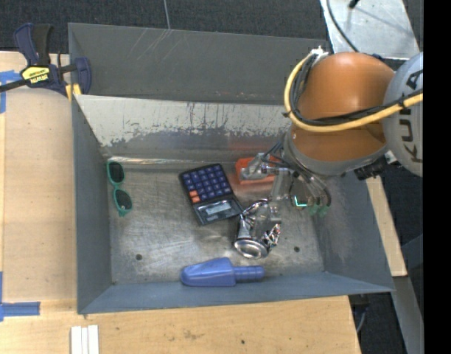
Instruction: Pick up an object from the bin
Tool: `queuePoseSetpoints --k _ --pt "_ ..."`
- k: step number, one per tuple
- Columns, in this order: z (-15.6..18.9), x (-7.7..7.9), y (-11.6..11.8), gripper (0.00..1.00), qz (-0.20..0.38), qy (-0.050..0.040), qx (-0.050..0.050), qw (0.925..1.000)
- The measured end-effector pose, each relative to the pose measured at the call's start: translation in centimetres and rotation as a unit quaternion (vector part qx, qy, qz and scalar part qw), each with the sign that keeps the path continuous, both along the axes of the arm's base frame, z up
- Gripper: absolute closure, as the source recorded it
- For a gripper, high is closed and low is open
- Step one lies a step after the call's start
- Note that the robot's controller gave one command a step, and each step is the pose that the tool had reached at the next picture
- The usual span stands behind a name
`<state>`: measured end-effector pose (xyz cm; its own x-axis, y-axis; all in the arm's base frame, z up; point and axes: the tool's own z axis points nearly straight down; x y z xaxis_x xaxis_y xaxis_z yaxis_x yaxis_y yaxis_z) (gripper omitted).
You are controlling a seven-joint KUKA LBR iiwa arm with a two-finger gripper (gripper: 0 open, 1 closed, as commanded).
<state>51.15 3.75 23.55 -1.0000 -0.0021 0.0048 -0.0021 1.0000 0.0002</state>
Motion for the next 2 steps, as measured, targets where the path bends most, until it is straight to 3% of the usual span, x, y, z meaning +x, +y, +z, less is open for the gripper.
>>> queuePoseSetpoints --k 1,2 --pt "0.4 0.2 0.0 0.00 -0.001 -0.0040 0.000 1.0000" --pt "-6.2 2.4 -2.1 0.00 0.020 -0.0069 0.000 0.9998"
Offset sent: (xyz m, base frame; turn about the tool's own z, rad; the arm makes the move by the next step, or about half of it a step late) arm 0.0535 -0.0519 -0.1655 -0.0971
